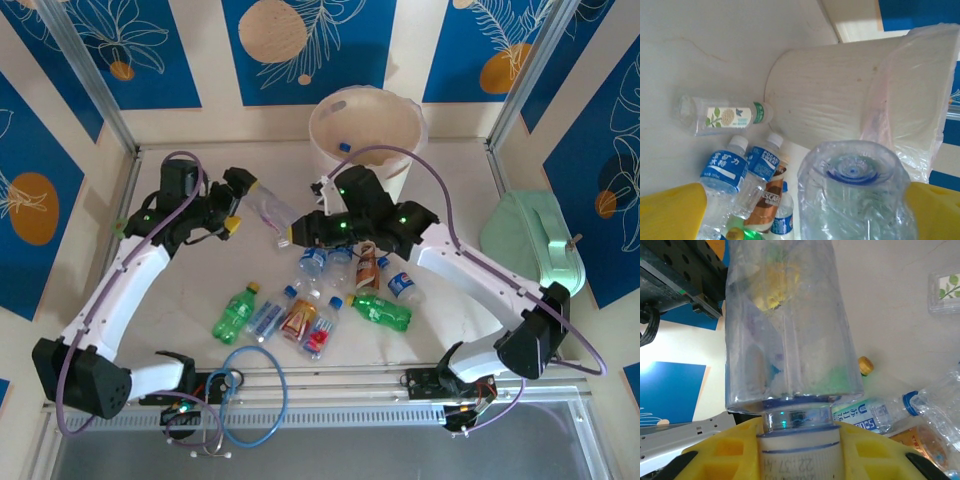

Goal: Put the plastic bottles in the bin

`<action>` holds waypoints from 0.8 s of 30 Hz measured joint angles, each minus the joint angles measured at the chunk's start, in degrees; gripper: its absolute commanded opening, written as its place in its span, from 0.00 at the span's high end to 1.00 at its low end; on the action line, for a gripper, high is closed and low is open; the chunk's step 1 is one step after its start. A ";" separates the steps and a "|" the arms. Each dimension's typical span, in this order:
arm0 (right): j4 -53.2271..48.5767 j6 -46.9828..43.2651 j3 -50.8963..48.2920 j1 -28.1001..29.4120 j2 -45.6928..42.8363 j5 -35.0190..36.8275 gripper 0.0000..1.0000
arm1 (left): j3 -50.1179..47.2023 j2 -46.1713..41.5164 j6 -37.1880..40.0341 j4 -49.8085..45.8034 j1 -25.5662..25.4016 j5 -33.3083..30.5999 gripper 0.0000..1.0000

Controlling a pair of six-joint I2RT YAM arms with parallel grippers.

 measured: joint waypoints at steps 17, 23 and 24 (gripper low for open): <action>-4.02 -2.99 16.70 -21.51 0.02 -0.17 0.83 | -4.57 -9.11 19.76 -17.44 -1.46 -16.09 0.00; -4.52 -3.65 22.01 -25.88 4.59 0.94 0.83 | -10.45 -13.00 22.56 -21.07 -3.30 -17.64 0.00; -4.55 -3.69 22.32 -26.69 5.25 1.22 0.82 | -11.67 -13.46 22.73 -21.68 -3.98 -17.79 0.00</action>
